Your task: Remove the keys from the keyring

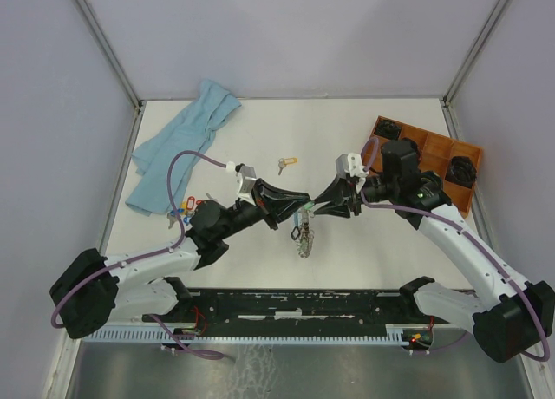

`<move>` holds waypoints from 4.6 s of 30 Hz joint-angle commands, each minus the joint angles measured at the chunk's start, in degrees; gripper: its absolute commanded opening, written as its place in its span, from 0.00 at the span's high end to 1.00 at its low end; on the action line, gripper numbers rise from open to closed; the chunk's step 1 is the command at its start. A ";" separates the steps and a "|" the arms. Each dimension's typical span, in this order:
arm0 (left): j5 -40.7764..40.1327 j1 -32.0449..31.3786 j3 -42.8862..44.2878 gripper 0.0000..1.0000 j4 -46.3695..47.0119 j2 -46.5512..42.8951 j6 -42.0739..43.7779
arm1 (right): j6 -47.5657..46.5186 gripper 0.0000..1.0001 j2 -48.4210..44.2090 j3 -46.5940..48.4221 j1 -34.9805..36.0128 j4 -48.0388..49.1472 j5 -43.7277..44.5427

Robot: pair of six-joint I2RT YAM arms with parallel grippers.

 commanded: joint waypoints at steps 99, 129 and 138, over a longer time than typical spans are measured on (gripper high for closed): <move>-9.42 0.15 1.16 0.97 6.95 0.57 -4.64 | 16.80 0.62 1.04 -0.67 3.92 9.85 10.56; -9.87 0.18 -2.98 0.97 8.31 -4.10 -3.87 | 32.34 0.99 2.67 -0.16 -0.48 17.46 7.23; -10.08 0.16 -4.13 0.97 8.47 -4.62 -3.60 | 44.19 0.99 4.37 -2.40 -2.63 25.12 8.27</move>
